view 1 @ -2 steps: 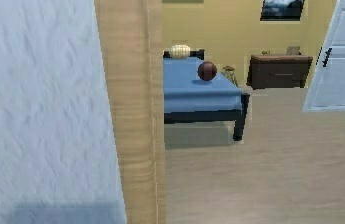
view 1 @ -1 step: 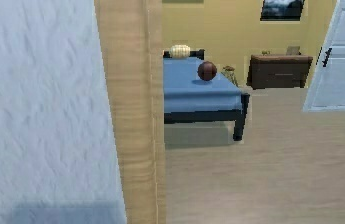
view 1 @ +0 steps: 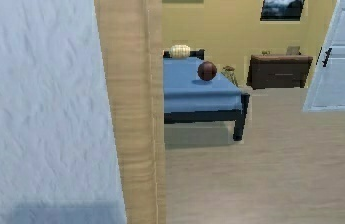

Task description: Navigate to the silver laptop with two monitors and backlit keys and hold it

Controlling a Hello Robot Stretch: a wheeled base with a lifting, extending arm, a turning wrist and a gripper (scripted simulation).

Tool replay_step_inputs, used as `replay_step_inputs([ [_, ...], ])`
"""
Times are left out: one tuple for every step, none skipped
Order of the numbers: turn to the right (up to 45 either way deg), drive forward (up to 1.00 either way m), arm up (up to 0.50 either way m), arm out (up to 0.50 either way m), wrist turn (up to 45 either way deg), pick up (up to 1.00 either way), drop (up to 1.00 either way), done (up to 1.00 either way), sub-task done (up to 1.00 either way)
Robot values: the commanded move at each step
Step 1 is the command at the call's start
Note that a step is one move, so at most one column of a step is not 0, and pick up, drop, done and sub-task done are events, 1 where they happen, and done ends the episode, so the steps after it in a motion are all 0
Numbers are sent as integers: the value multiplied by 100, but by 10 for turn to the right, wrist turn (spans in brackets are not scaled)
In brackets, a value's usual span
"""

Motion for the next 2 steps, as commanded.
replay_step_inputs([
  [450, 0, 0, 0, 0, 0, 0, 0, 0],
  [450, 0, 0, 0, 0, 0, 0, 0, 0],
])
